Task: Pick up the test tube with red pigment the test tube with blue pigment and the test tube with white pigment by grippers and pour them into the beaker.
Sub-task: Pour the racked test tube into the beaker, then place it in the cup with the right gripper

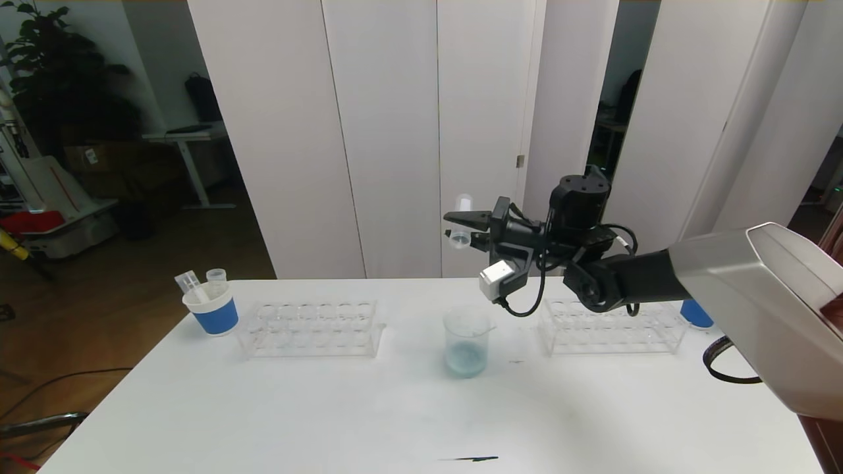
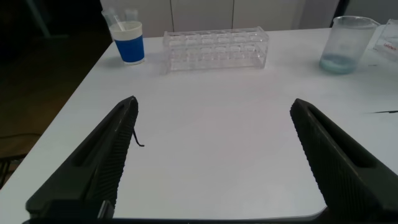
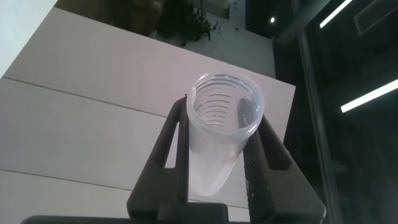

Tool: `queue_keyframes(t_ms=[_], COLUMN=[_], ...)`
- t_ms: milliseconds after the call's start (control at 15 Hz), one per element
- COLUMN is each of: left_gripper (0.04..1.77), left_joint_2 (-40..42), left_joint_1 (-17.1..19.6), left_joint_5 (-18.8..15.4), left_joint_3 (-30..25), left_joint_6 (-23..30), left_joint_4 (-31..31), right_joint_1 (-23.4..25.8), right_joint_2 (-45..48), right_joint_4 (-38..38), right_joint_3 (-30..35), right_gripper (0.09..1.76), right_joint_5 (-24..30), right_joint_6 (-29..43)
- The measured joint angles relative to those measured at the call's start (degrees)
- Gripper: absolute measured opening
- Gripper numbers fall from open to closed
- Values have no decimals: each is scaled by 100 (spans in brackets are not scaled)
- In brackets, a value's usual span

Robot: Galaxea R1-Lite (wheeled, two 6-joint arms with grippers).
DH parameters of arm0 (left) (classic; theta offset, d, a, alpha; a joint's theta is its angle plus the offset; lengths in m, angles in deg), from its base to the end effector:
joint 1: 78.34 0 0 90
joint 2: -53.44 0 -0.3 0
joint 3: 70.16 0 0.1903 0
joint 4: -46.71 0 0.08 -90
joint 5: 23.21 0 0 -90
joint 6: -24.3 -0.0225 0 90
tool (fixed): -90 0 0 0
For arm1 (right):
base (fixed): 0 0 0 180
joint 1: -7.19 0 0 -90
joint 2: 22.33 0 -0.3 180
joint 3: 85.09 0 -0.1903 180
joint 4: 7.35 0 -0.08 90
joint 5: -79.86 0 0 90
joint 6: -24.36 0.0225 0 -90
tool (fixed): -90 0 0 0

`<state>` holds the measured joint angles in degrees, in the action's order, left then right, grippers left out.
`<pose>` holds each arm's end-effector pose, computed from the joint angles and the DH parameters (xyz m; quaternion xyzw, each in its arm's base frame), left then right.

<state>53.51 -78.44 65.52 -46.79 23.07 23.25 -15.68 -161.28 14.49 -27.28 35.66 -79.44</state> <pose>-0.0229 -0.0005 0.0753 0.0107 0.0000 -0.0120 0.9999 0.4579 0.2106 0.1506 -0.6546 -0.4702 0.3135 0.5021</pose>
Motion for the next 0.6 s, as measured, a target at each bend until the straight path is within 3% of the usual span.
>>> queue_keyframes(t_ms=[333, 600], left_gripper=[175, 175], left_joint_2=[0, 0], left_joint_1=[0, 0], left_joint_5=[1, 0], left_joint_3=[0, 0], left_joint_6=[0, 0], left_joint_4=[0, 2], right_joint_1=[-221, -299], right_joint_2=[289, 758], right_joint_4=[-83, -89], right_joint_3=[-389, -482], right_gripper=[57, 57], right_joint_5=[-223, -1267], right_joint_6=[463, 1398])
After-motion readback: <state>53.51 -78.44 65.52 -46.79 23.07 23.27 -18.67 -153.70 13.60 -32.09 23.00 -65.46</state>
